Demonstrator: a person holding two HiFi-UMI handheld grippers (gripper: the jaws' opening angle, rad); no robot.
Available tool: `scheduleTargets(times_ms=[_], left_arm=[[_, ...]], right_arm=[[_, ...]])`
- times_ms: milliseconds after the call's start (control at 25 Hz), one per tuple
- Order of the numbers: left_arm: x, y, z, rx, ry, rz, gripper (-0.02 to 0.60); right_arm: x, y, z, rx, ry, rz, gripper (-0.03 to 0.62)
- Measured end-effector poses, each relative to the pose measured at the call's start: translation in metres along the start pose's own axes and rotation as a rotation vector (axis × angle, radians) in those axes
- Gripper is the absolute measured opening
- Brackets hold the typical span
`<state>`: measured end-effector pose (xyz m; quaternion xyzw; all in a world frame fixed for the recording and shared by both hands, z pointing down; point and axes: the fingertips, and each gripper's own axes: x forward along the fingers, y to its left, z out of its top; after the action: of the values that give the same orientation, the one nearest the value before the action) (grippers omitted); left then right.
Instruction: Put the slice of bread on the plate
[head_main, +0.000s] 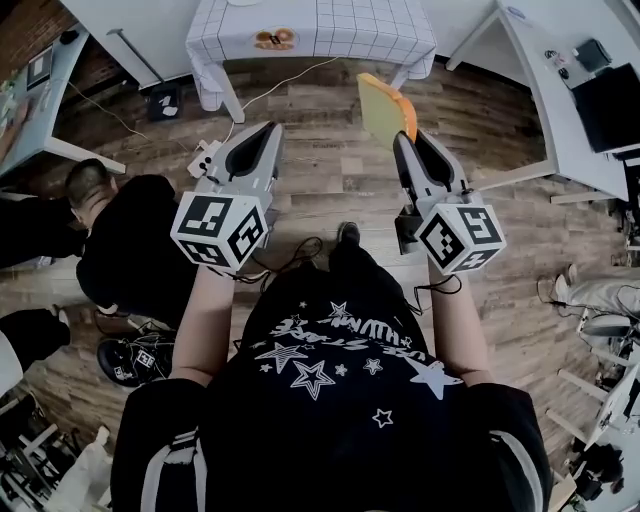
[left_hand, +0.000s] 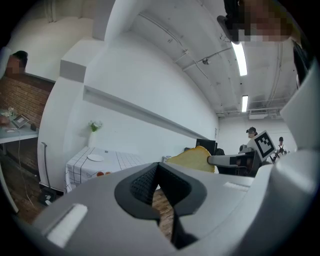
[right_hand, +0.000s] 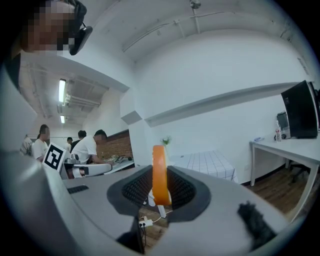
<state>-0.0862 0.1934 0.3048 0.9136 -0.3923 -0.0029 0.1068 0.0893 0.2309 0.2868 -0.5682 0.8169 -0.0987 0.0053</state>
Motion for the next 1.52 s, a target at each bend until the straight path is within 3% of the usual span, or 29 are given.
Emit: scheduleTargets(times_ms=[520, 1200, 1520], left_arm=[[0.048, 0.033, 0.001, 0.027, 0.025, 0.072, 0.009], [0.208, 0.127, 0.019, 0.027, 0.064, 0.261, 0.009], [0.264, 0.122, 0.017, 0.045, 0.064, 0.305, 0.009]], right_arm=[[0.068, -0.045, -0.006, 0.021, 0.019, 0.065, 0.095], [0.223, -0.192, 0.025, 0.056, 0.068, 0.147, 0.095], [0.251, -0.244, 0.031, 0.071, 0.07, 0.183, 0.095]])
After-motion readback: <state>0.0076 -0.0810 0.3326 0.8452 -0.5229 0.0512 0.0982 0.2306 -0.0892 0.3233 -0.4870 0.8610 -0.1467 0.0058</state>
